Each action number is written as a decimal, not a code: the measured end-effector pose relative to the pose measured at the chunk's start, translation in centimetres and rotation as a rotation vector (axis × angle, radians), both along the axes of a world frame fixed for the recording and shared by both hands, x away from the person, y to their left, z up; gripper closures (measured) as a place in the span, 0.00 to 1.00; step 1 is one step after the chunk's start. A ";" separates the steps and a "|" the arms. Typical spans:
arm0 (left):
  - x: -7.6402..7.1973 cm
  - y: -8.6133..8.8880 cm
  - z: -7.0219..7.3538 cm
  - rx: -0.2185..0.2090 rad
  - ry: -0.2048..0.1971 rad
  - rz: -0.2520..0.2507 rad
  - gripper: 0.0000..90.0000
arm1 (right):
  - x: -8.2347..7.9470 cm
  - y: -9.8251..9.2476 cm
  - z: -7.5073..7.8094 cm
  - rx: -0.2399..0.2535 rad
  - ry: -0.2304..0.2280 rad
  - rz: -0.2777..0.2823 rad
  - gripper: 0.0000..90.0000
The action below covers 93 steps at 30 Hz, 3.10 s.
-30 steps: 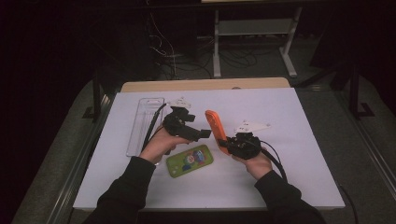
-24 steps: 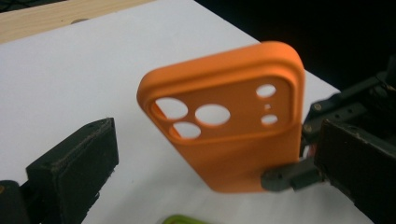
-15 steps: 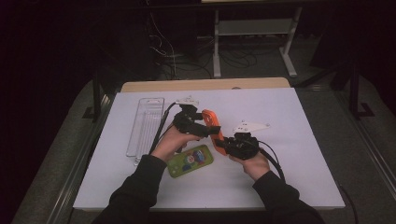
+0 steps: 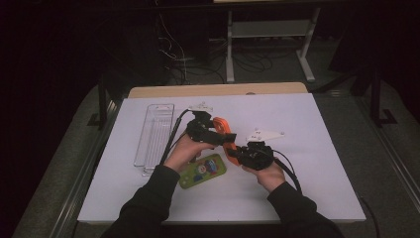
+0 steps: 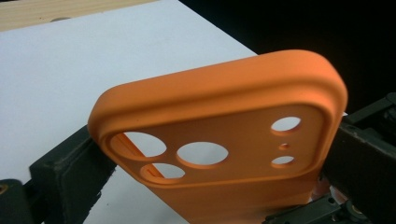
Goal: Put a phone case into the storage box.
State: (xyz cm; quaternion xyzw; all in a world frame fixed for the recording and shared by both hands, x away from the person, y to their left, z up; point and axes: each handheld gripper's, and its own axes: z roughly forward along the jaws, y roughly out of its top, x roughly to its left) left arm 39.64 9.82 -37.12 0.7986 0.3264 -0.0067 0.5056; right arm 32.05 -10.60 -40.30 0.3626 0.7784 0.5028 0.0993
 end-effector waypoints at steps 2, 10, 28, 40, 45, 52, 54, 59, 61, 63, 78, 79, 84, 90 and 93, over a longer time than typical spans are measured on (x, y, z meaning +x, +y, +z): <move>0.0 0.0 0.0 -0.001 0.000 0.002 0.03 | 0.0 0.0 0.0 -0.002 0.004 0.002 0.87; 0.0 0.3 0.1 -0.022 0.003 0.006 0.09 | 0.0 0.1 -0.1 -0.010 0.001 0.002 0.87; 0.5 1.2 1.2 0.026 -0.037 -0.007 0.15 | -0.3 -0.1 0.0 -0.092 0.028 0.036 0.57; 1.8 3.5 4.2 0.112 -0.062 0.046 0.15 | -1.0 -3.3 -1.2 -0.189 0.046 0.058 0.19; 2.2 4.5 5.2 0.135 -0.076 0.072 0.15 | -1.7 -4.0 -2.0 -0.214 0.031 0.063 0.10; 2.8 6.1 6.6 0.175 -0.101 0.103 0.15 | -2.6 -4.7 -2.5 -0.241 0.027 0.068 0.00; 2.9 6.6 6.9 0.179 -0.106 0.114 0.15 | -2.8 -5.1 -2.8 -0.251 0.026 0.059 0.00; 3.1 8.0 7.7 0.203 -0.124 0.144 0.15 | -3.3 -6.7 -3.4 -0.253 0.035 0.046 0.00; 3.2 8.5 8.1 0.215 -0.131 0.158 0.15 | -3.6 -7.2 -3.6 -0.253 0.038 0.037 0.00; 3.4 9.0 8.6 0.217 -0.136 0.172 0.15 | -3.9 -7.8 -3.7 -0.246 0.040 0.021 0.00; 5.5 12.3 10.3 0.321 -0.152 0.298 0.15 | -4.2 -8.8 -3.8 -0.237 0.026 -0.003 0.00; 5.7 12.4 10.3 0.327 -0.152 0.313 0.15 | -4.2 -8.8 -3.8 -0.237 0.022 -0.001 0.00; 6.6 13.1 10.3 0.365 -0.150 0.361 0.15 | -4.2 -8.9 -3.7 -0.231 0.017 0.001 0.00; 7.6 14.1 9.8 0.389 -0.130 0.446 0.15 | -4.2 -9.0 -3.6 -0.226 0.020 0.001 0.00; 8.2 14.3 9.4 0.401 -0.124 0.488 0.15 | -4.2 -9.0 -3.6 -0.228 0.012 0.002 0.00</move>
